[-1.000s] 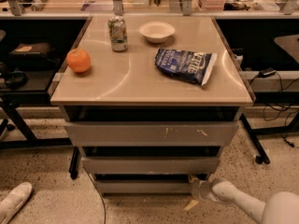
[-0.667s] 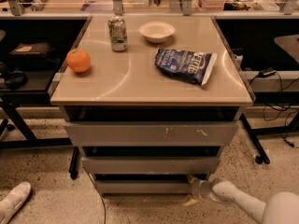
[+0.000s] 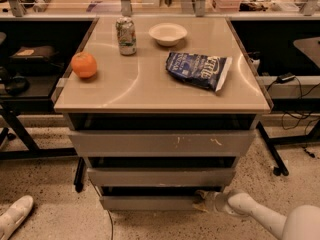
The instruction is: Open bottom drawer
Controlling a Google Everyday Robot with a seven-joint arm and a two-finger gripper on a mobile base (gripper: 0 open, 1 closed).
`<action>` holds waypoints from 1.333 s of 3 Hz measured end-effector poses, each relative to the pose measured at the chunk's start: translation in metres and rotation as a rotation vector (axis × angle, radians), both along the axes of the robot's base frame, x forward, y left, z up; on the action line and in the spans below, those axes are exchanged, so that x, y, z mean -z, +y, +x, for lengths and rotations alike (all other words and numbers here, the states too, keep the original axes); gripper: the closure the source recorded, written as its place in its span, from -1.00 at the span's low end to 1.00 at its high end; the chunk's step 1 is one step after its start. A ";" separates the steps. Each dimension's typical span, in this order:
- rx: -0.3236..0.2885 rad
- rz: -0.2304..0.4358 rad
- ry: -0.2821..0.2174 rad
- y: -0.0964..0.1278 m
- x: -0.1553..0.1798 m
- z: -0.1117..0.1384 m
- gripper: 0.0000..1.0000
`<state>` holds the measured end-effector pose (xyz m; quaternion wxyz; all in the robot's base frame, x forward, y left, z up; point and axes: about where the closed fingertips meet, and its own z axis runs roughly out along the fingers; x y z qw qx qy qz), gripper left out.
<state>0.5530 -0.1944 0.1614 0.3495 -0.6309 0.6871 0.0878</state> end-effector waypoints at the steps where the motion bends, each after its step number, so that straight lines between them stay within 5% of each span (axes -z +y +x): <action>1: 0.000 0.000 0.000 0.000 -0.007 0.000 0.79; 2: 0.000 0.000 0.000 0.000 -0.007 0.000 0.84; 4: -0.009 0.016 0.013 -0.003 -0.007 -0.007 -0.06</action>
Offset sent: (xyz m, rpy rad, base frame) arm 0.0000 0.0000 0.0064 0.0000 0.0000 0.0000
